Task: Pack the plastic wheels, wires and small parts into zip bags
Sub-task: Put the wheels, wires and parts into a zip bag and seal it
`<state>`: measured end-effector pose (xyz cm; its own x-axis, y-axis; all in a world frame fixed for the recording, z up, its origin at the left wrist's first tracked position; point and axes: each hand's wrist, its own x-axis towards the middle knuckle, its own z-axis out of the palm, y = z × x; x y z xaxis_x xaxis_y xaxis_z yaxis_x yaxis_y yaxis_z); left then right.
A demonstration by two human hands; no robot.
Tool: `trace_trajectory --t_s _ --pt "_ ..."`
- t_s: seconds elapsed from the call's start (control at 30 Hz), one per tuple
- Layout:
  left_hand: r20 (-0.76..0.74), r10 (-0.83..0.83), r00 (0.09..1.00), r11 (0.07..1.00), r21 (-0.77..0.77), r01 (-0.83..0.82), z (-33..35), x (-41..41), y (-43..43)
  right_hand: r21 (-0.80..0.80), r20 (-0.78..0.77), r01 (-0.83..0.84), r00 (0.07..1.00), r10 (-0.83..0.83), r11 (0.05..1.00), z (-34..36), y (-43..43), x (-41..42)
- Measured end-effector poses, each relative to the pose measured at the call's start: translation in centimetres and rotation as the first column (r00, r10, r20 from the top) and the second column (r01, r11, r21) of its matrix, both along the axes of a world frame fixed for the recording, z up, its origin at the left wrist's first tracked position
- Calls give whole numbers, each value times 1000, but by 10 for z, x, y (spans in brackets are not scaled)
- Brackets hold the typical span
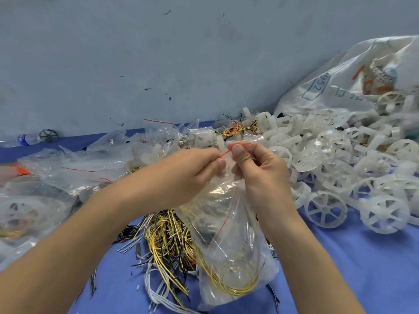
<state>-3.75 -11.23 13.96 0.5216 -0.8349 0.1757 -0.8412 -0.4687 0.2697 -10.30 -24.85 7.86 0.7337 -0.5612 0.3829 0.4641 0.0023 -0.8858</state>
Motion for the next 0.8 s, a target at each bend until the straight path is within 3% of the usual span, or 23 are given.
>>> trace_trajectory --t_s 0.43,0.8 --pt "-3 14 1000 998 -61 -14 -5 -12 58 113 22 151 988 -154 982 0 -11 -2" --pt "-2 71 997 979 -191 -70 -2 -8 93 117 44 156 986 -162 981 4 -8 -3"
